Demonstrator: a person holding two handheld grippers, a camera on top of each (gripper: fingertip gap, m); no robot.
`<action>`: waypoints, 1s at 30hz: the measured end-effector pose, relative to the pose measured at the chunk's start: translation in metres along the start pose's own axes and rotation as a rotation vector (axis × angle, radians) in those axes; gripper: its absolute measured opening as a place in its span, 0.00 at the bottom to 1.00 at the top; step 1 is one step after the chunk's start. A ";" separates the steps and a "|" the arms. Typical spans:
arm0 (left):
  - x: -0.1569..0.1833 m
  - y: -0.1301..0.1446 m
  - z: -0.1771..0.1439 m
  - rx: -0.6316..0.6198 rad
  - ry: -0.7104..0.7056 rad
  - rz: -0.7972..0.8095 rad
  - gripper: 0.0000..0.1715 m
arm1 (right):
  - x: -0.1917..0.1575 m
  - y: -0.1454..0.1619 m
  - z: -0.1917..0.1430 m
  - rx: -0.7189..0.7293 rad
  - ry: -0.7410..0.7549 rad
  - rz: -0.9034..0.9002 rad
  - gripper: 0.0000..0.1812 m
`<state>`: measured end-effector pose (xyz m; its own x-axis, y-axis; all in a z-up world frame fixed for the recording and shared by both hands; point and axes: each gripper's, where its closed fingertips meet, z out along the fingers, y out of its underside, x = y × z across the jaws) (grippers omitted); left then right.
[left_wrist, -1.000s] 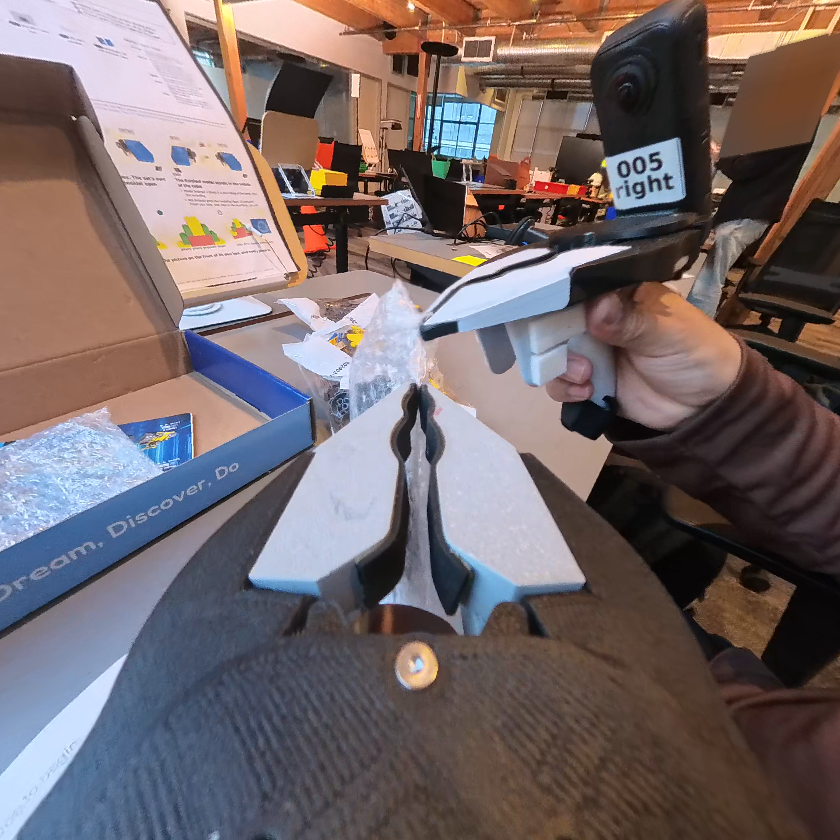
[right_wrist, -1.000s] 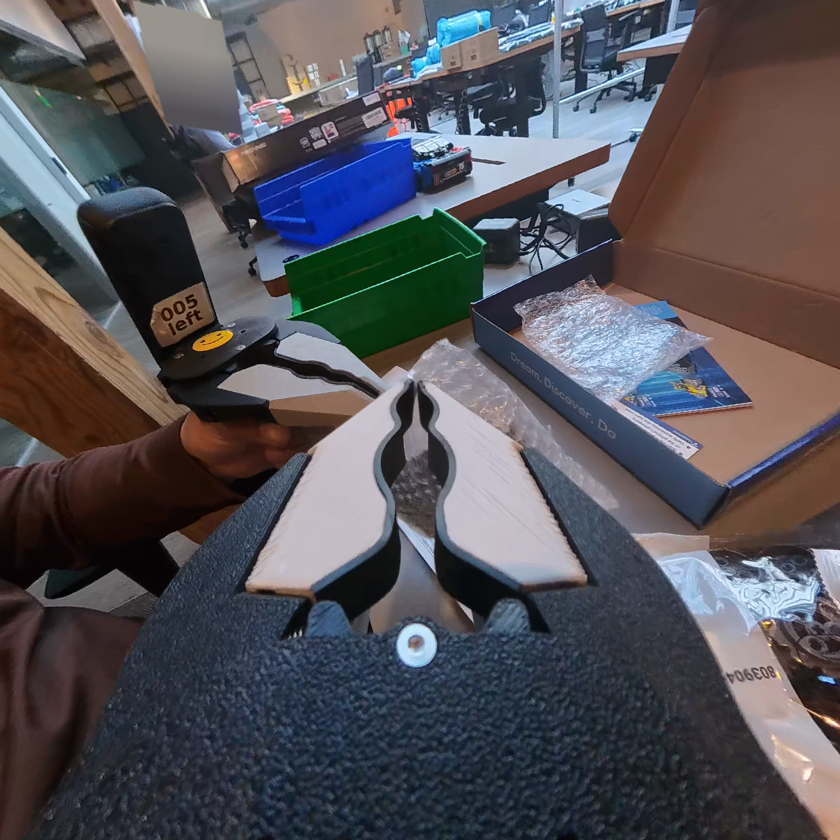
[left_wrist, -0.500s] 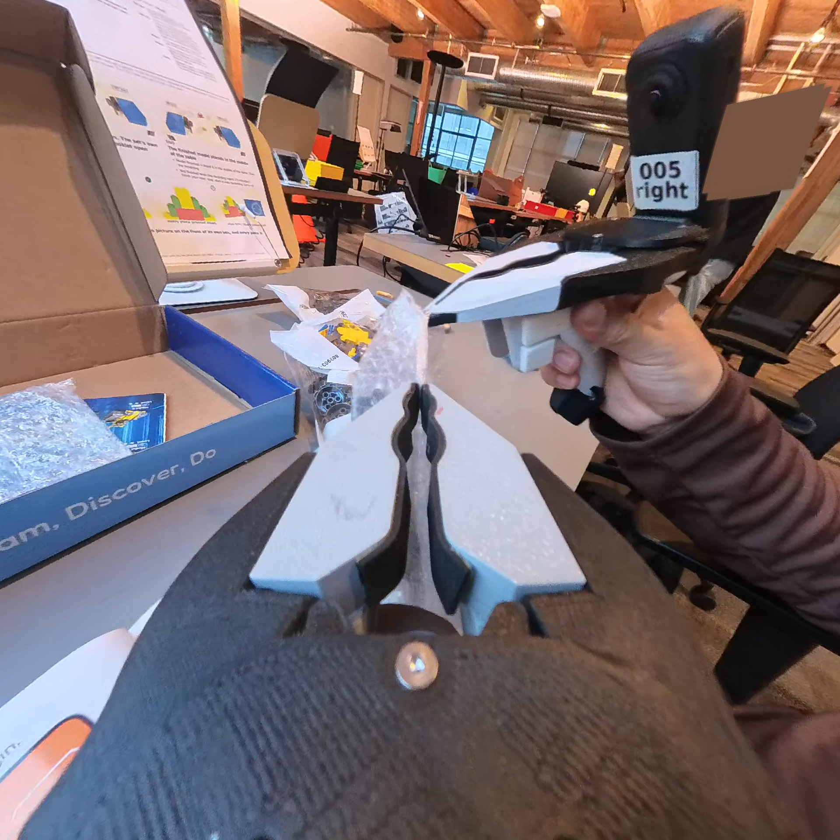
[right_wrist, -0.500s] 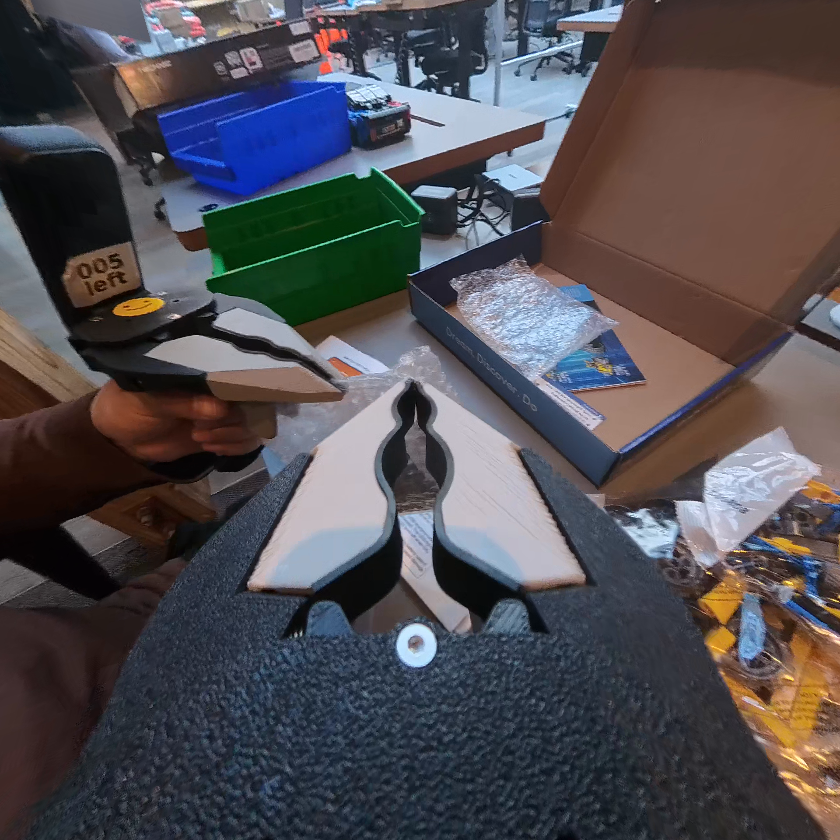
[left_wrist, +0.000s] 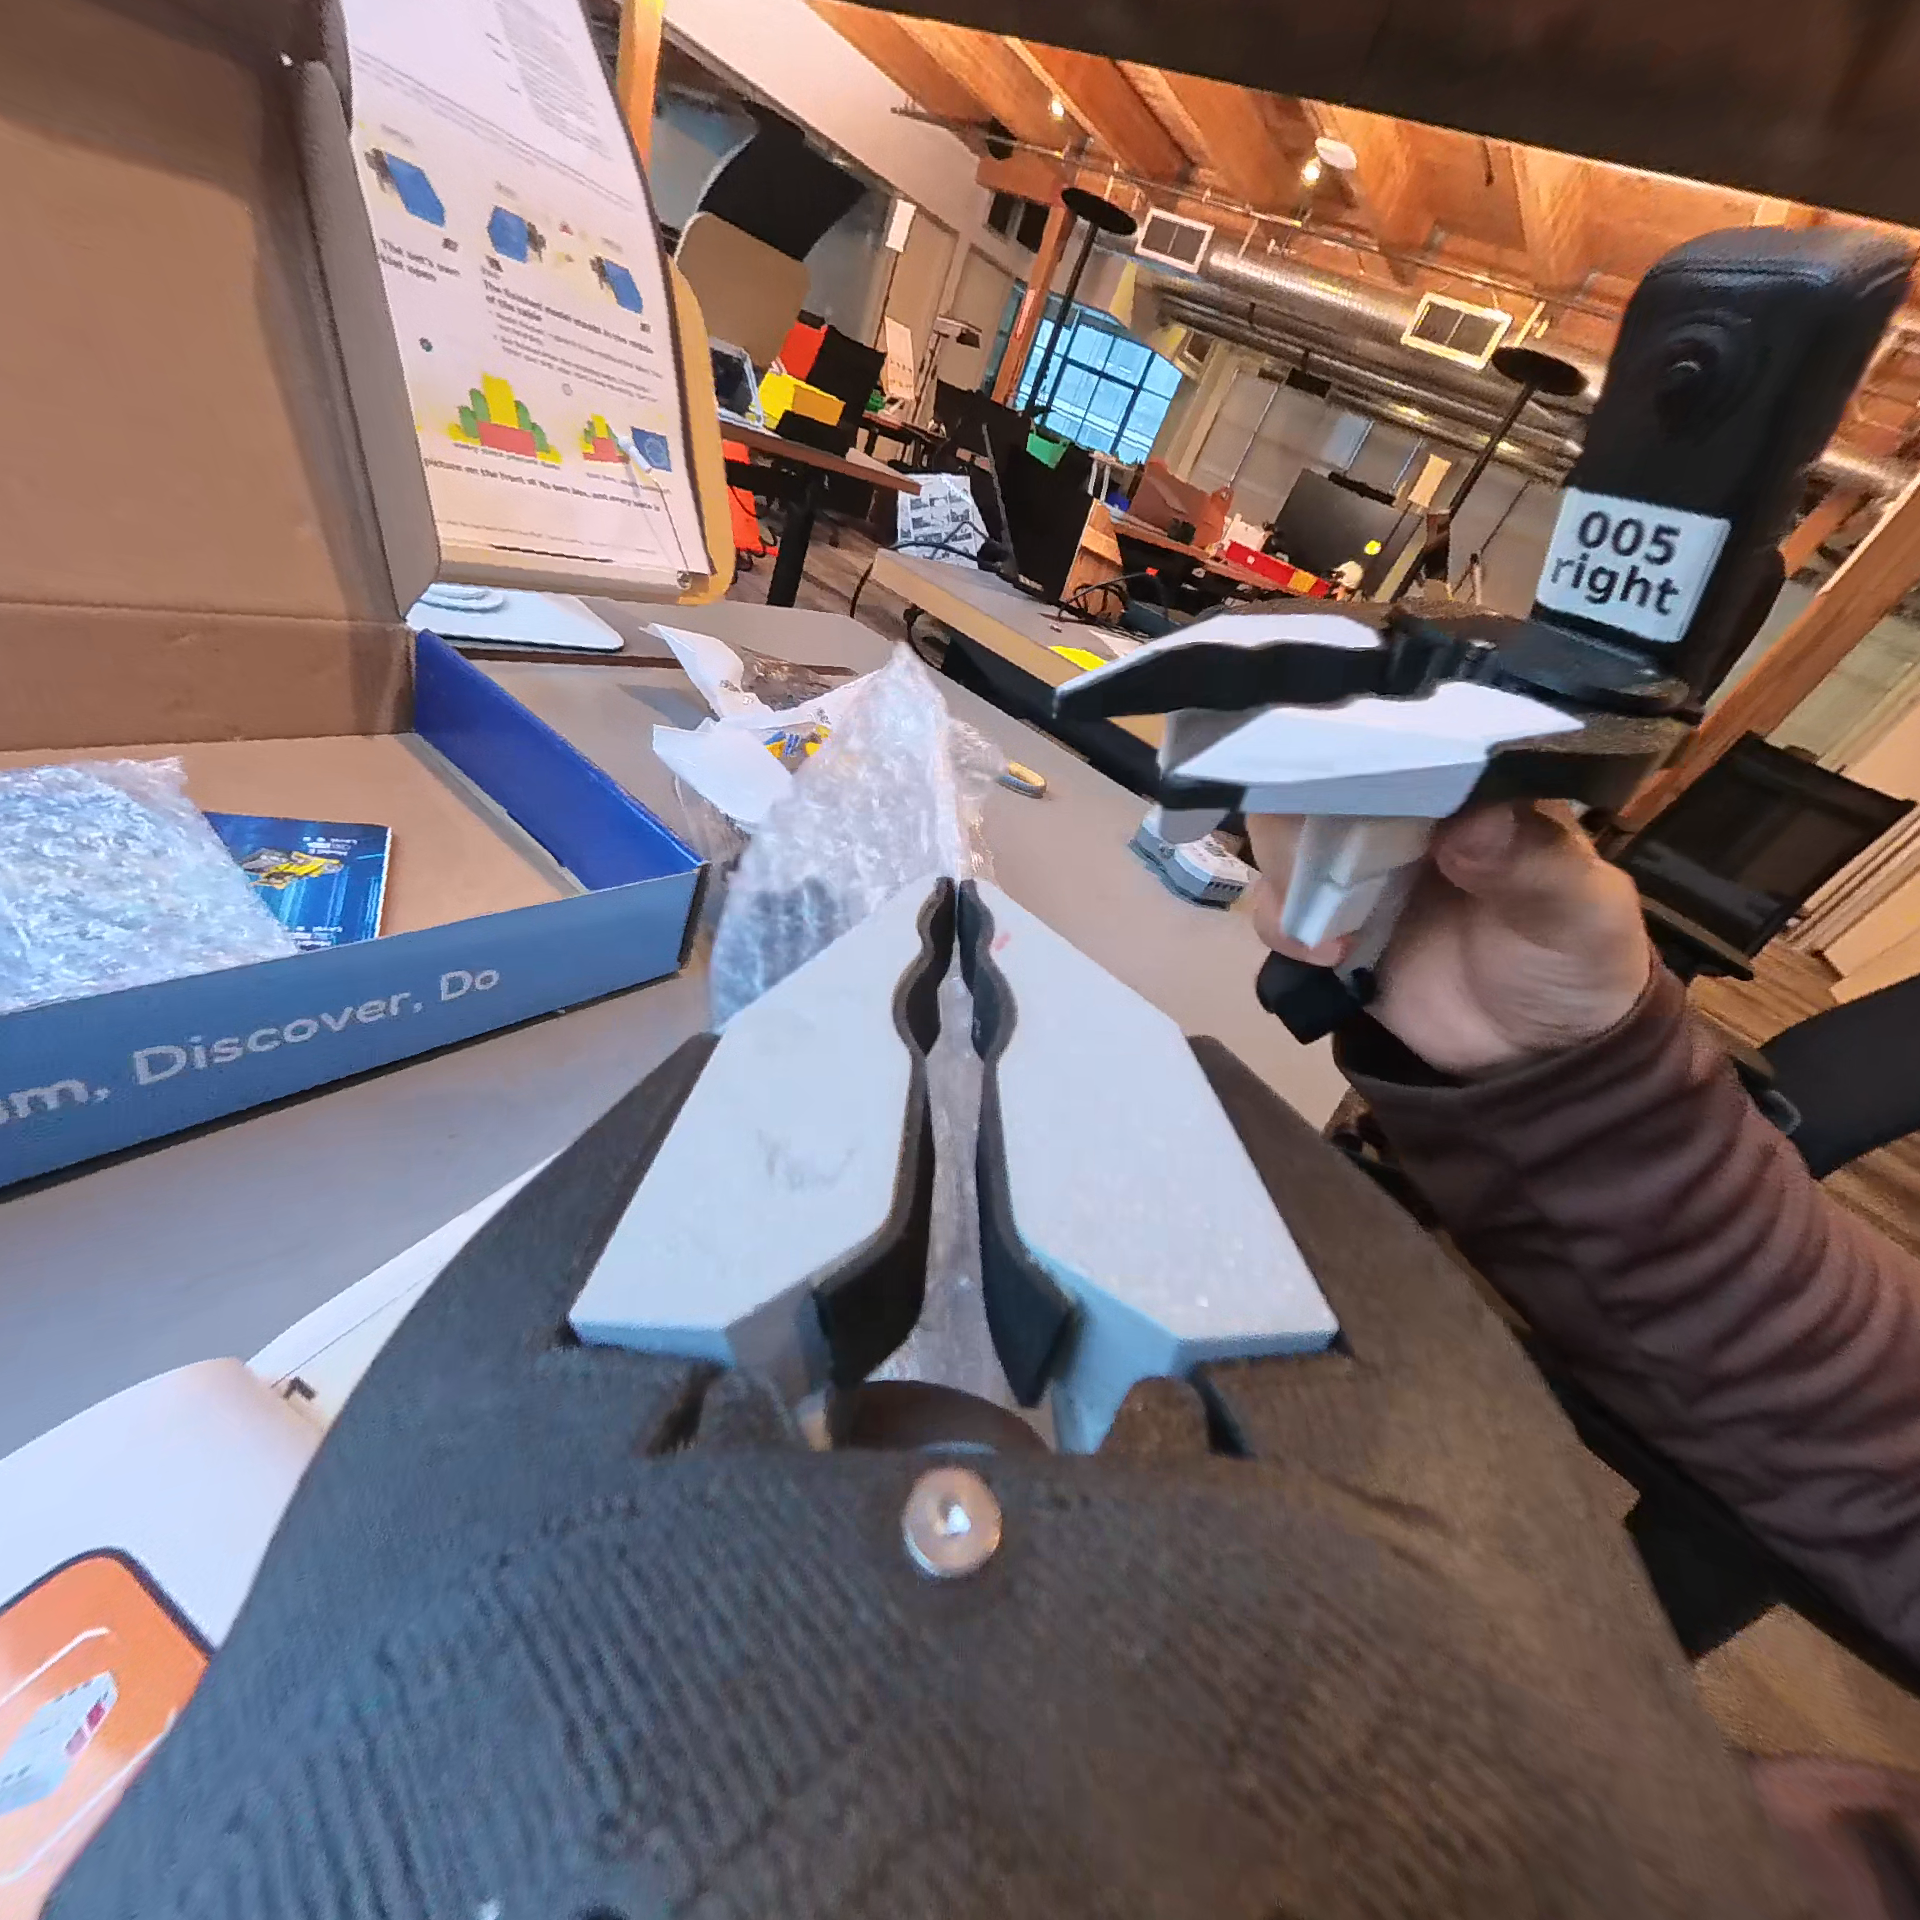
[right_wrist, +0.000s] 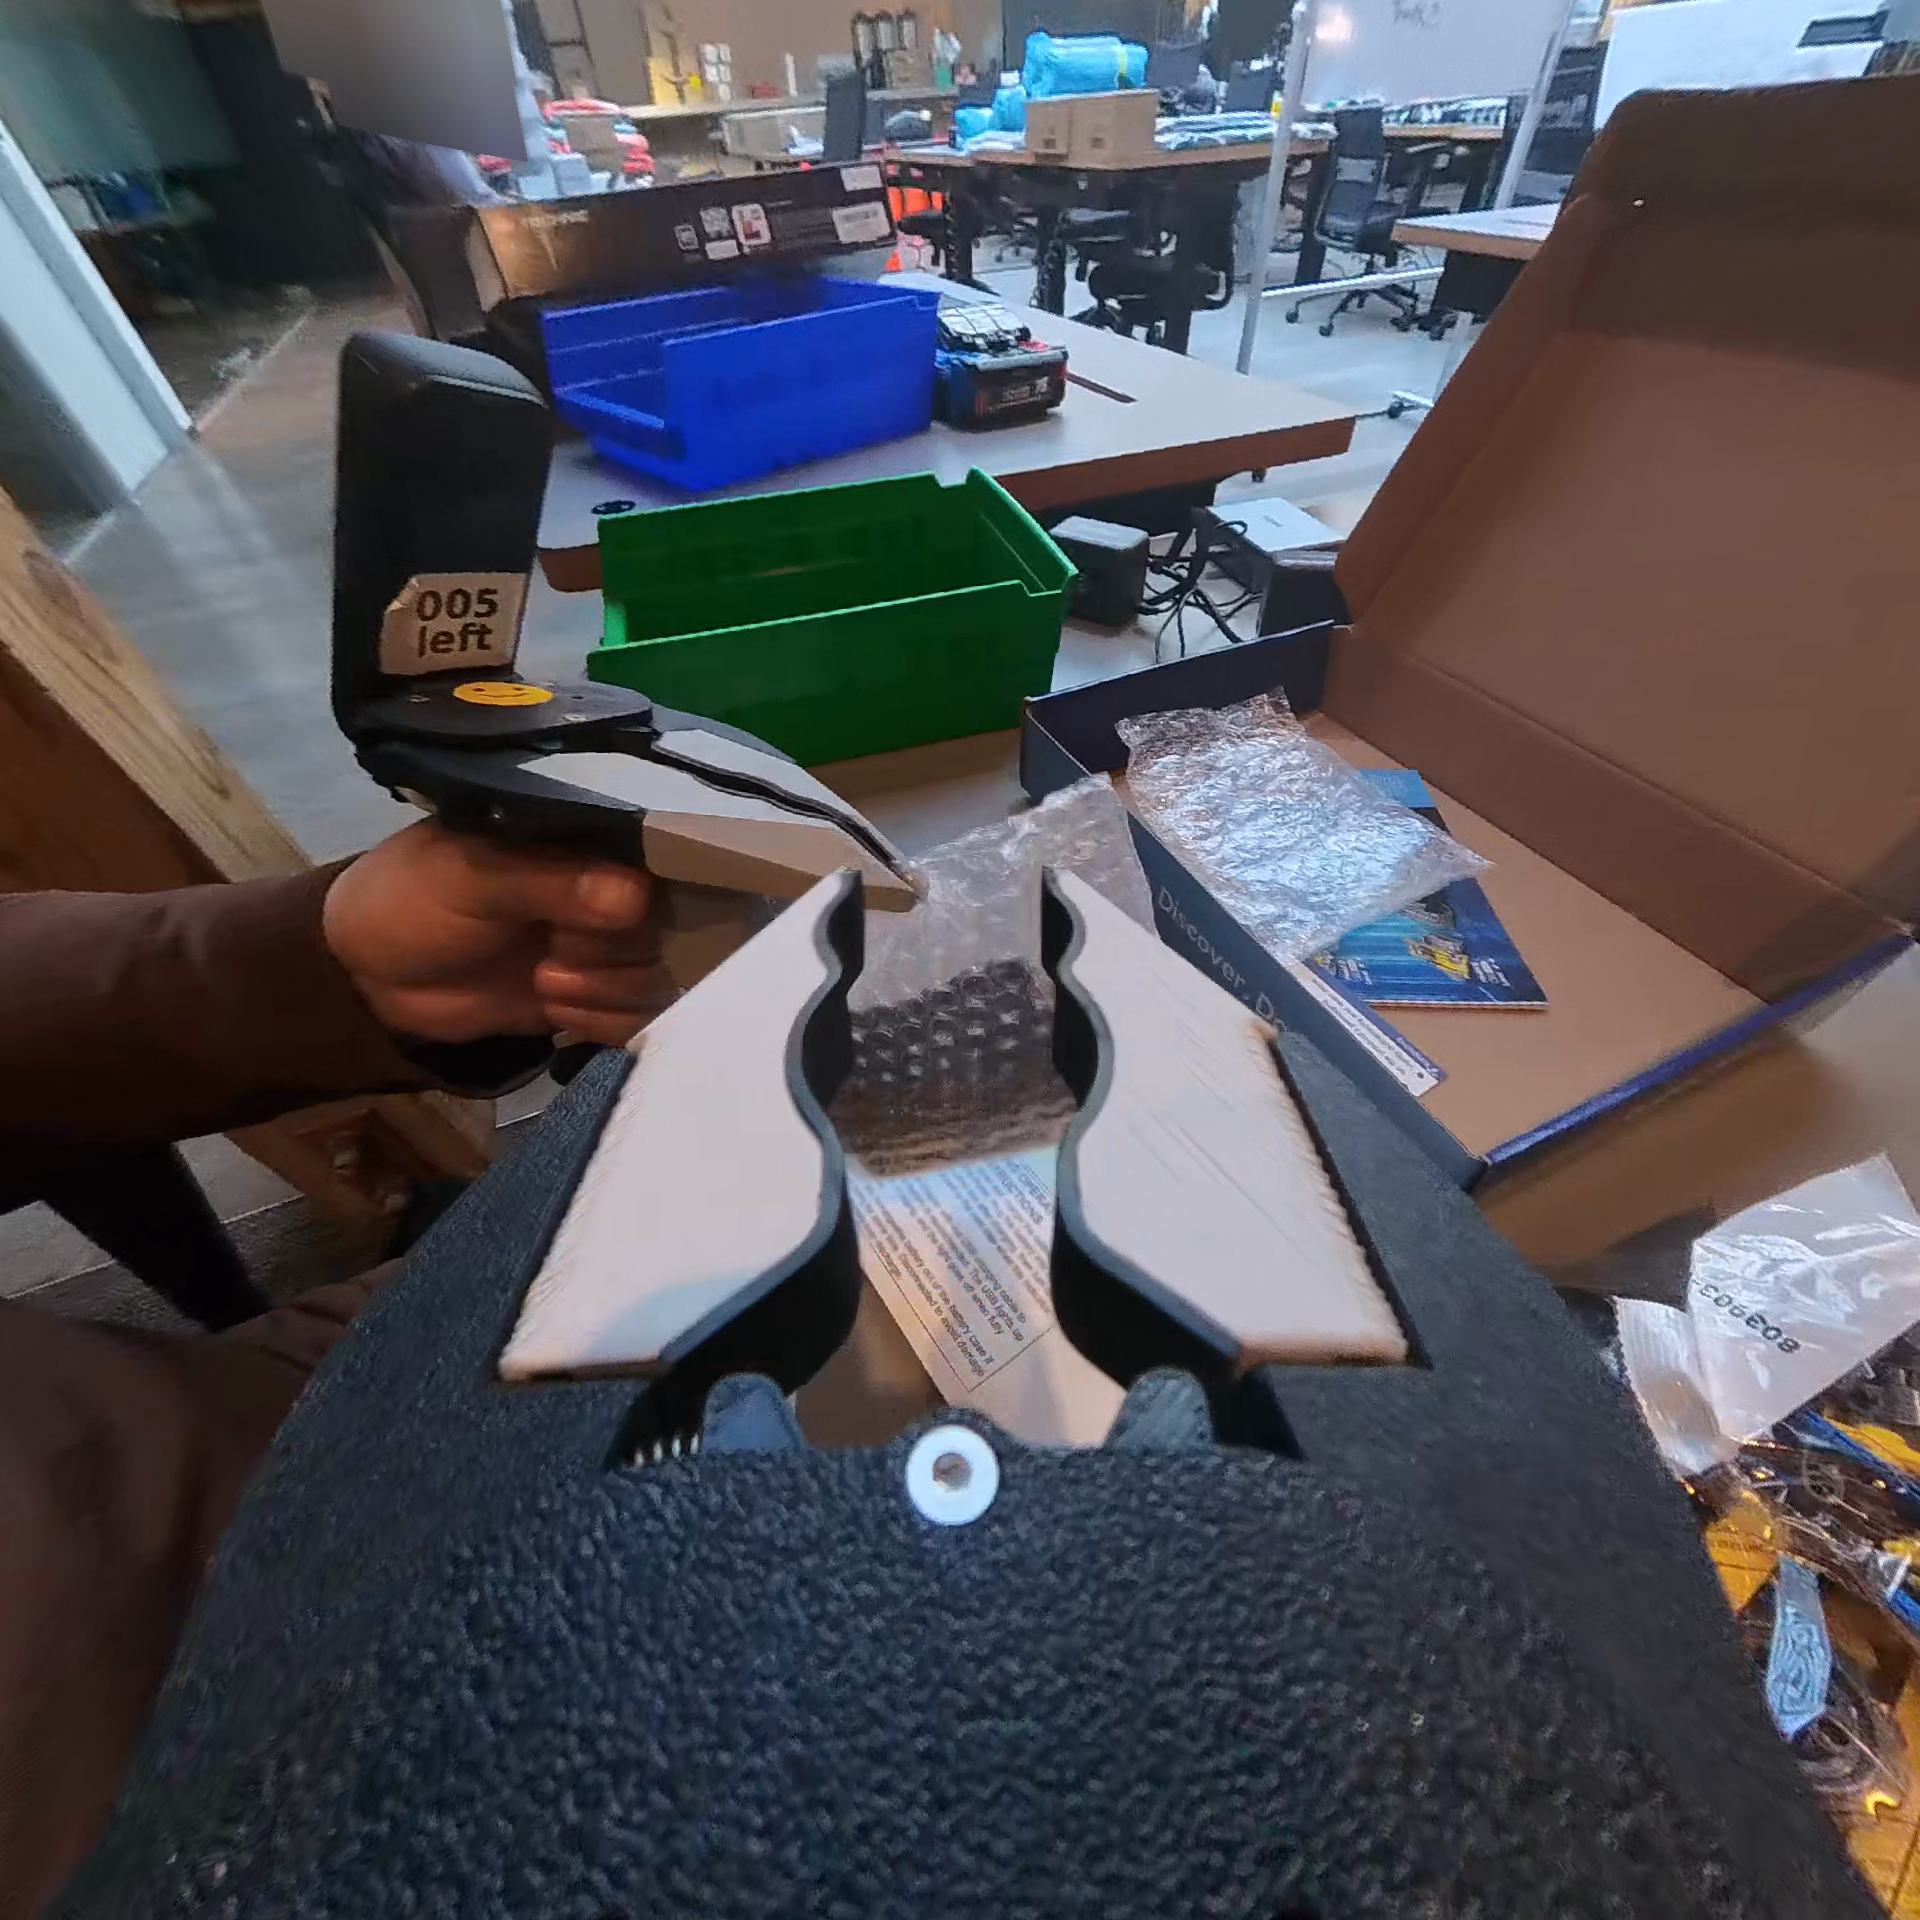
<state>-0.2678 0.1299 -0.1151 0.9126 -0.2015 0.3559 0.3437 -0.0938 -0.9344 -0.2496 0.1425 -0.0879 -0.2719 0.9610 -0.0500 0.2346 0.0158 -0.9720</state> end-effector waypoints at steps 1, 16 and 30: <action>-0.001 0.001 0.000 -0.002 0.000 -0.005 0.00 | 0.001 0.002 0.002 -0.009 0.012 -0.003 0.19; 0.018 0.008 0.002 -0.081 0.048 0.116 0.00 | 0.010 0.009 0.015 0.020 0.266 -0.262 0.00; 0.006 0.009 -0.005 -0.146 -0.032 0.452 0.00 | -0.022 0.018 0.027 -0.014 0.147 -0.397 0.00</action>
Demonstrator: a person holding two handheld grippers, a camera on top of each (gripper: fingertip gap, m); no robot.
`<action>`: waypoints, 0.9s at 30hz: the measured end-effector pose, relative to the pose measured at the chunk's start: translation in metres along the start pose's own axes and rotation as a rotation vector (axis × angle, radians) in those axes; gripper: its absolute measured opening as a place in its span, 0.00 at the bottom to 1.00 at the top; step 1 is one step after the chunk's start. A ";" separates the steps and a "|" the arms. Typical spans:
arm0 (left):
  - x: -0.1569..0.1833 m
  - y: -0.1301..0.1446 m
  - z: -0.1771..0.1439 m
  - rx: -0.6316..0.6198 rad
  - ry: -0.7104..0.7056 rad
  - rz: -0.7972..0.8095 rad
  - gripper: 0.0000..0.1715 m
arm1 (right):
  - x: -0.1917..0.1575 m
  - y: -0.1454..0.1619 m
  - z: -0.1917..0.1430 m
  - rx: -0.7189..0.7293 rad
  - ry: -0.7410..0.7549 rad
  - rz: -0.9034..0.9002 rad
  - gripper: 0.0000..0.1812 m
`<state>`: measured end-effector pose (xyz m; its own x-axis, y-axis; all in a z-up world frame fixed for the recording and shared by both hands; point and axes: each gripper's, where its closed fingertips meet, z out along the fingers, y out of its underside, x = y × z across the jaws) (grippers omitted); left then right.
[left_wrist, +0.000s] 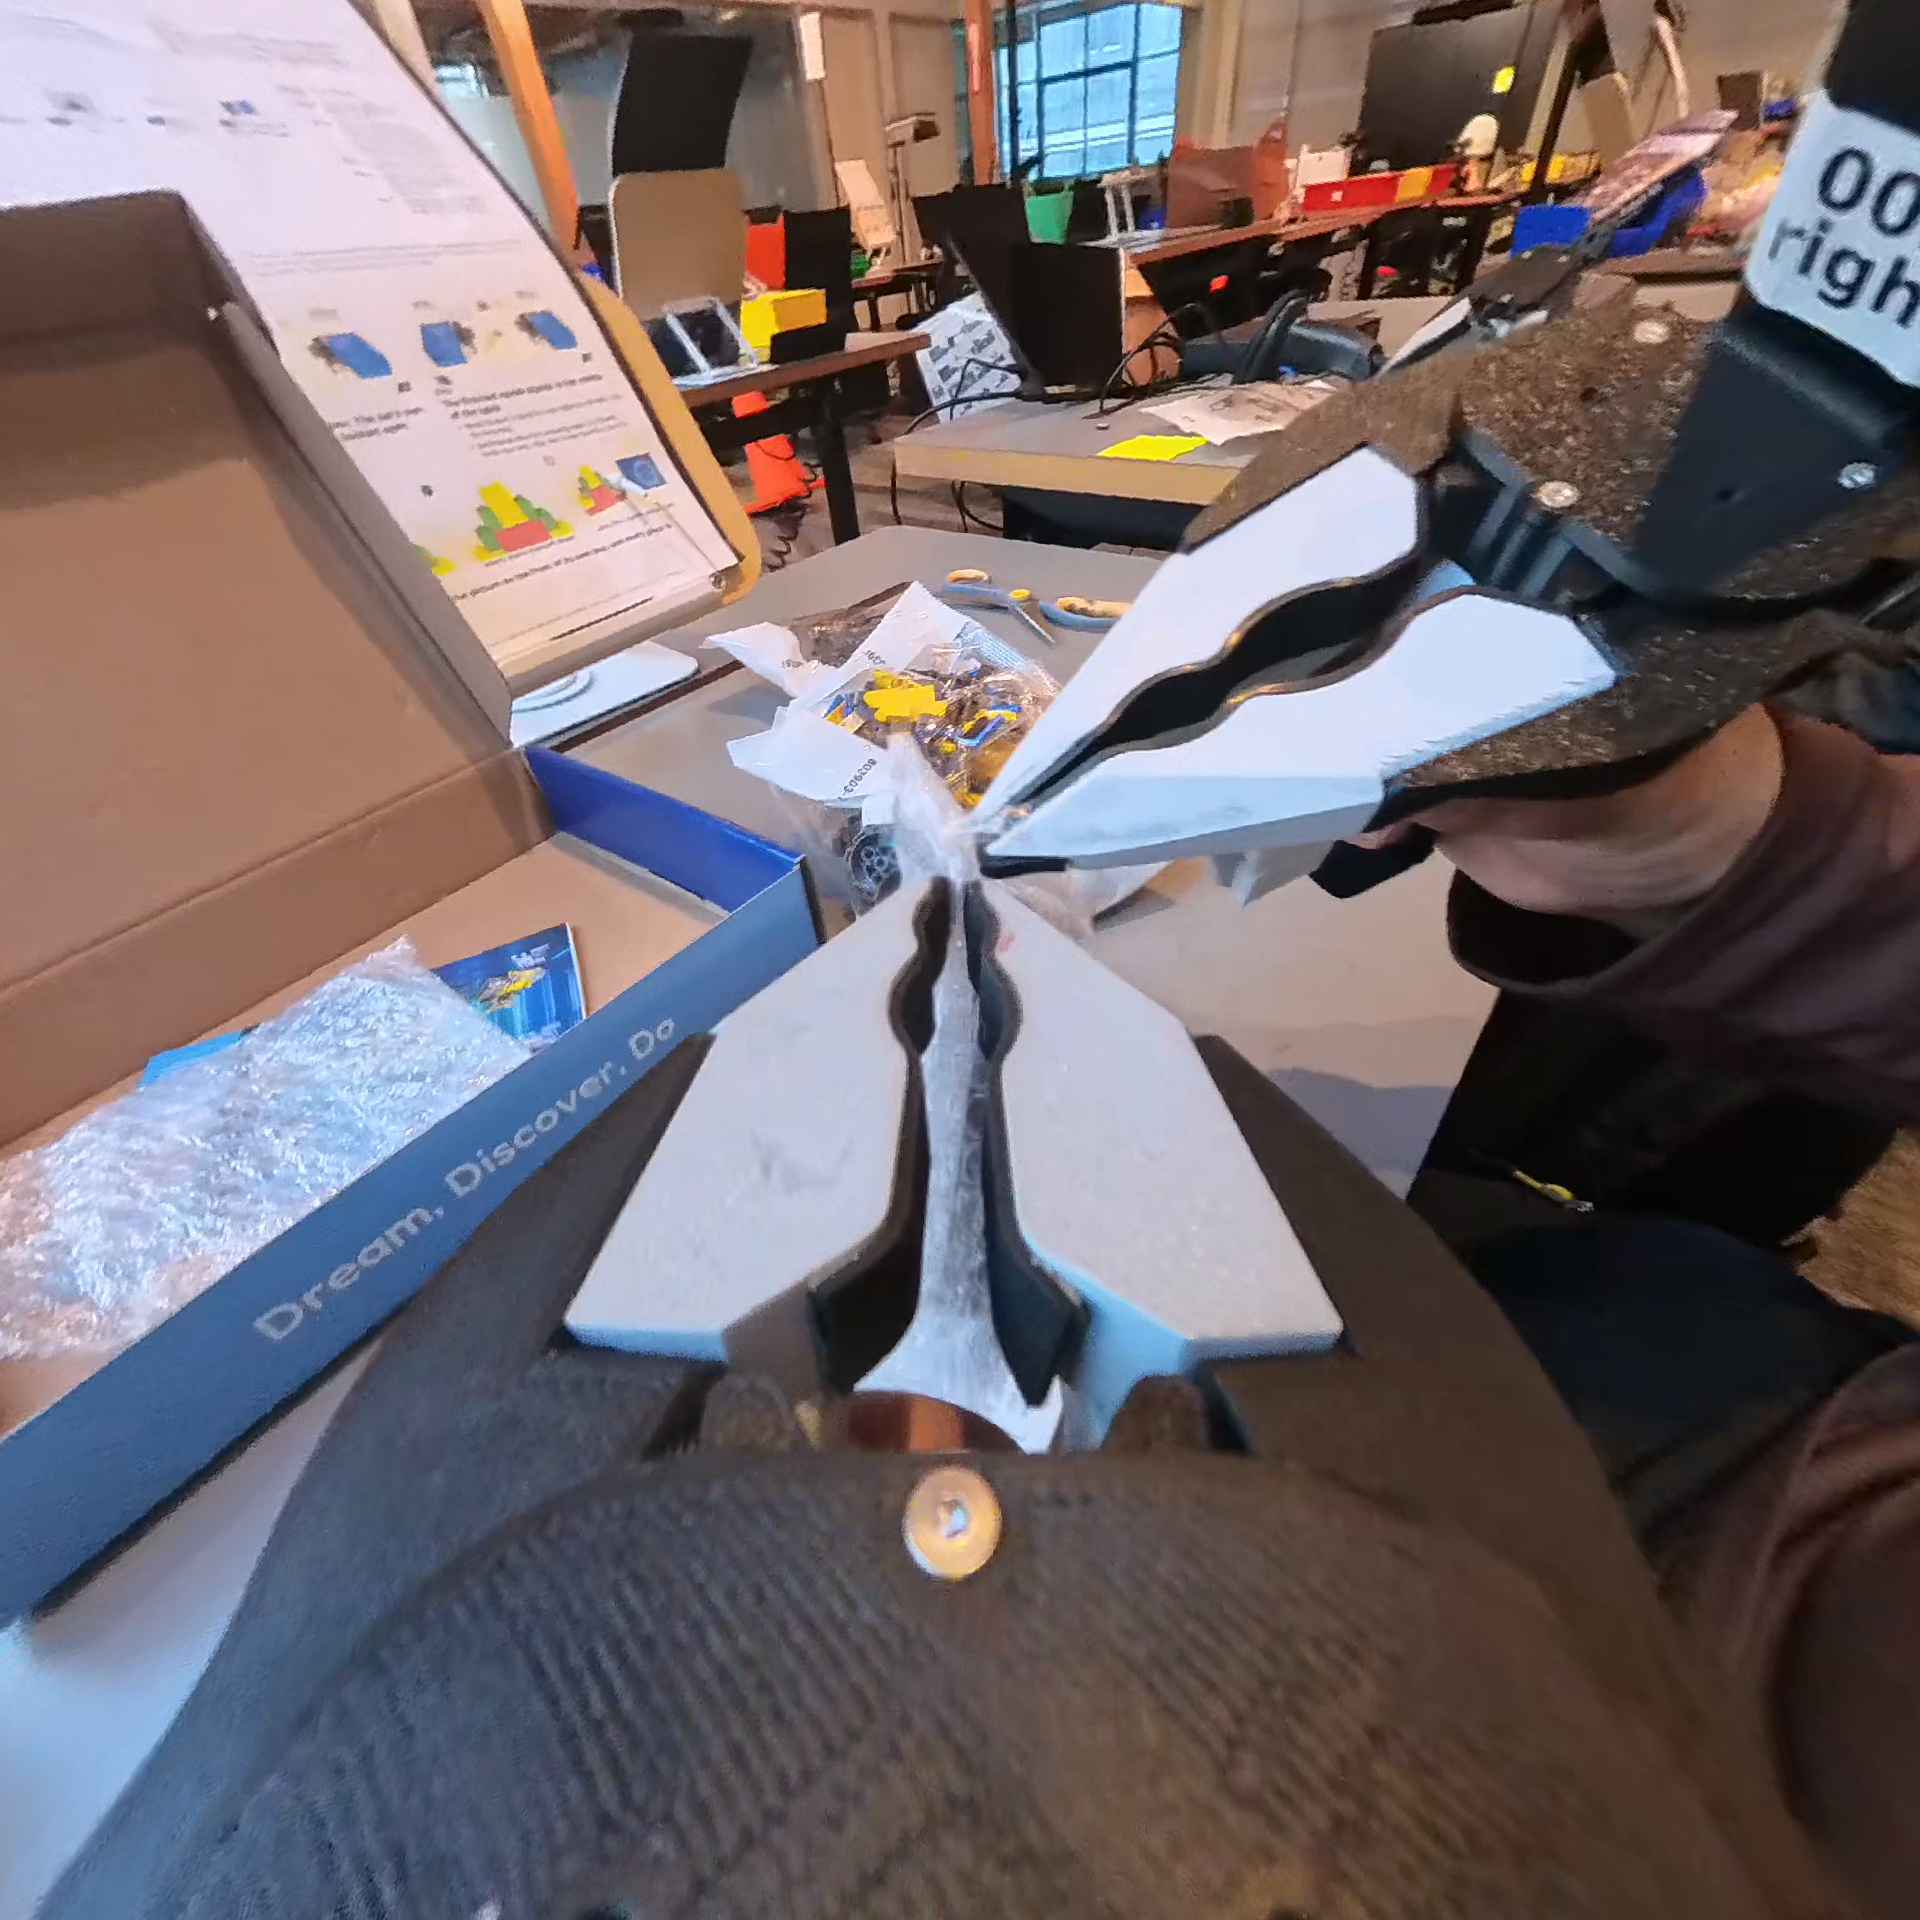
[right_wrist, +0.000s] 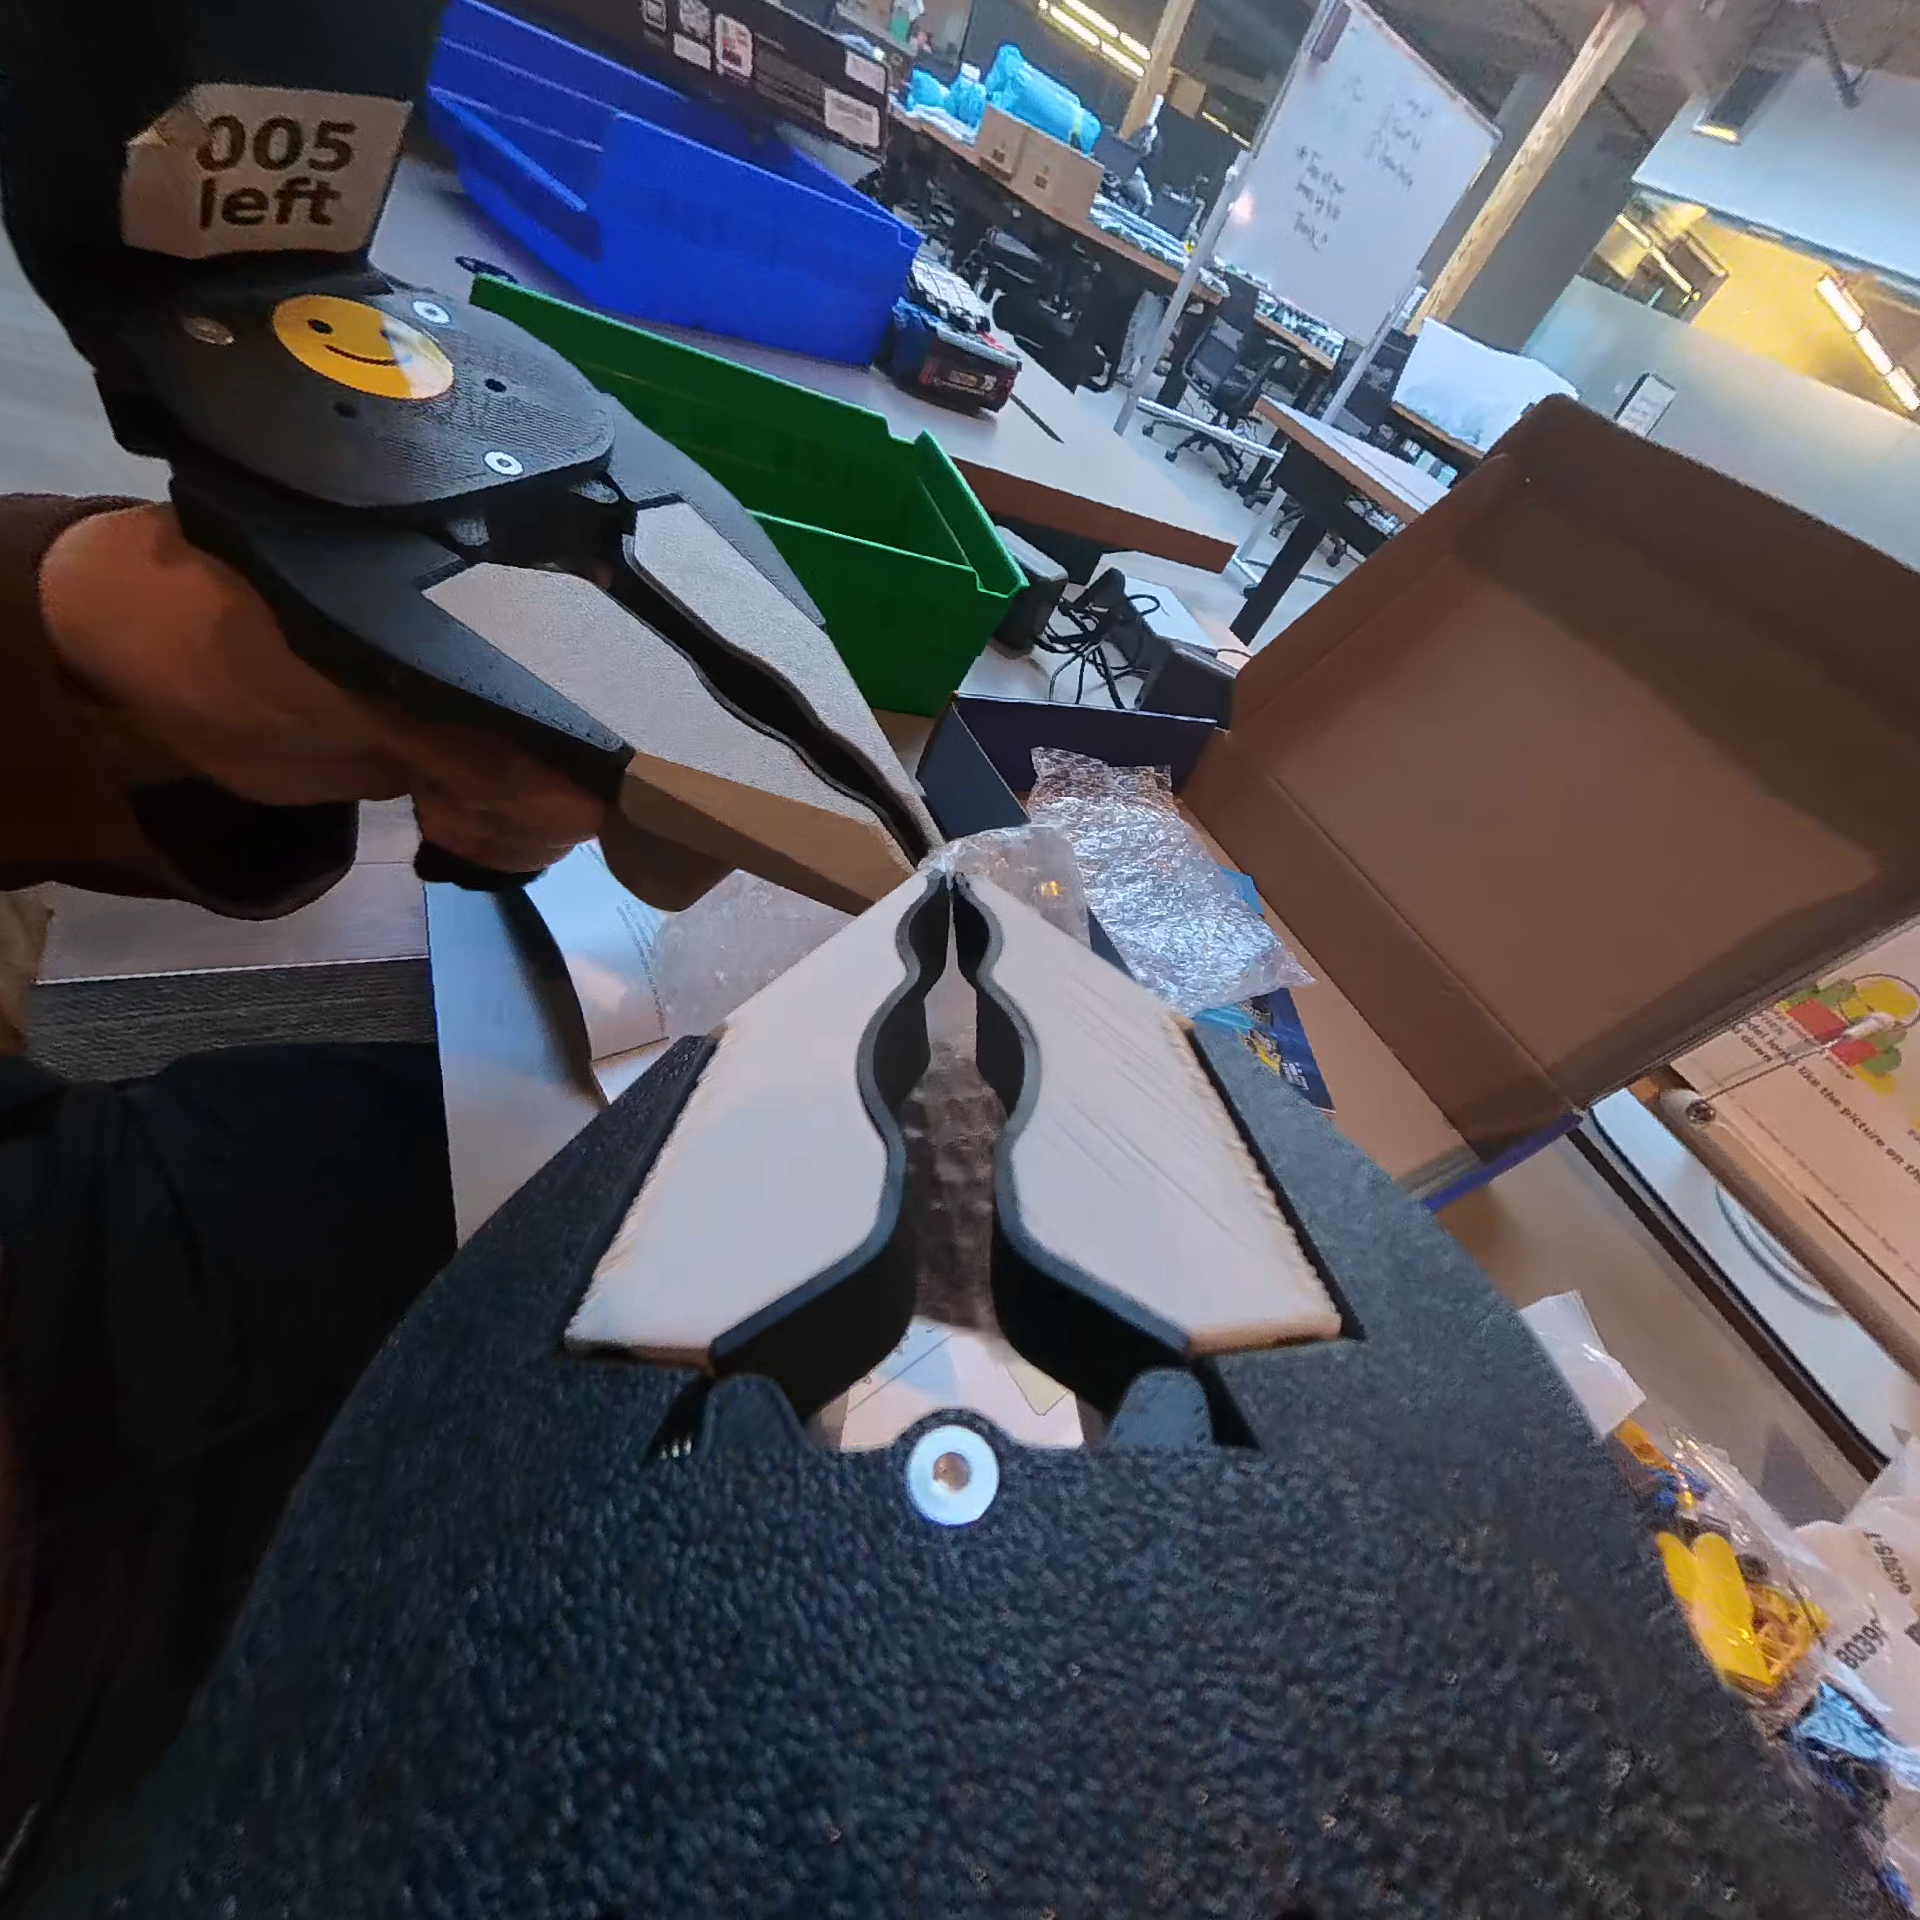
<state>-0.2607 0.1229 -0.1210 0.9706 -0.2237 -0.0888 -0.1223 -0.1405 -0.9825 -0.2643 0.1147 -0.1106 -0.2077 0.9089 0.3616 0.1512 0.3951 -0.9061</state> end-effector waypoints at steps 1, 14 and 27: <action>-0.001 0.001 0.000 -0.004 -0.010 0.027 0.00 | 0.001 0.000 -0.001 -0.001 0.012 -0.010 0.00; 0.015 -0.009 0.014 0.068 -0.020 -0.139 0.00 | 0.072 0.012 -0.023 -0.050 0.200 0.224 0.00; -0.020 -0.004 0.004 0.114 -0.048 -0.359 0.00 | 0.044 0.010 -0.038 -0.003 -0.200 0.478 0.30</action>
